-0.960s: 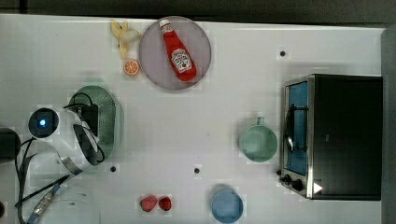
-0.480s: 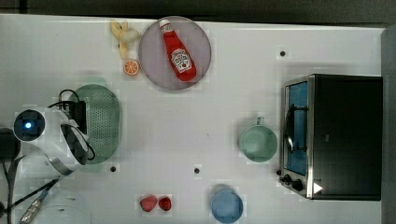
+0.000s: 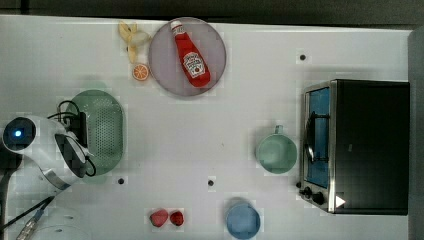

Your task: Drag strainer right to left.

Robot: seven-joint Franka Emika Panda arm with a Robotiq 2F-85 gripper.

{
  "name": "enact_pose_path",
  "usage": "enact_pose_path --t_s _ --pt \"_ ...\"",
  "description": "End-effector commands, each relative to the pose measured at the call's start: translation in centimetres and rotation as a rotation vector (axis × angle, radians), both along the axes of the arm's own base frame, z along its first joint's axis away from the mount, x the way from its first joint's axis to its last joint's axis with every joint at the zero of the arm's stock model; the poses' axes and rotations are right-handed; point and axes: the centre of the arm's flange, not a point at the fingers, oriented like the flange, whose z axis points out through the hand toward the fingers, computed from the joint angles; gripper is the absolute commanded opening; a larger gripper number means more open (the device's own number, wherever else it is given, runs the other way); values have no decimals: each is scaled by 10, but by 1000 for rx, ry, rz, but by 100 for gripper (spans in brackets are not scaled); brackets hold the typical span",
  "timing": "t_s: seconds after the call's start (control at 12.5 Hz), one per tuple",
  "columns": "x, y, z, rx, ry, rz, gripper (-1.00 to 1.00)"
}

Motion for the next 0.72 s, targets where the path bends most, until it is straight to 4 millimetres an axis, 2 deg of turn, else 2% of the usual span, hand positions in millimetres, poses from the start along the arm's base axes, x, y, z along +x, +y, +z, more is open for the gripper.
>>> enact_pose_path --t_s 0.08,0.24,0.4,0.56,0.72 --pt "26 -21 79 11 -44 167 100" --pt "42 -47 143 20 -77 317 100" --pt "56 -87 208 24 -99 410 100" --pt "66 -137 272 37 -133 442 100" --pt "70 -198 330 47 -162 468 100"
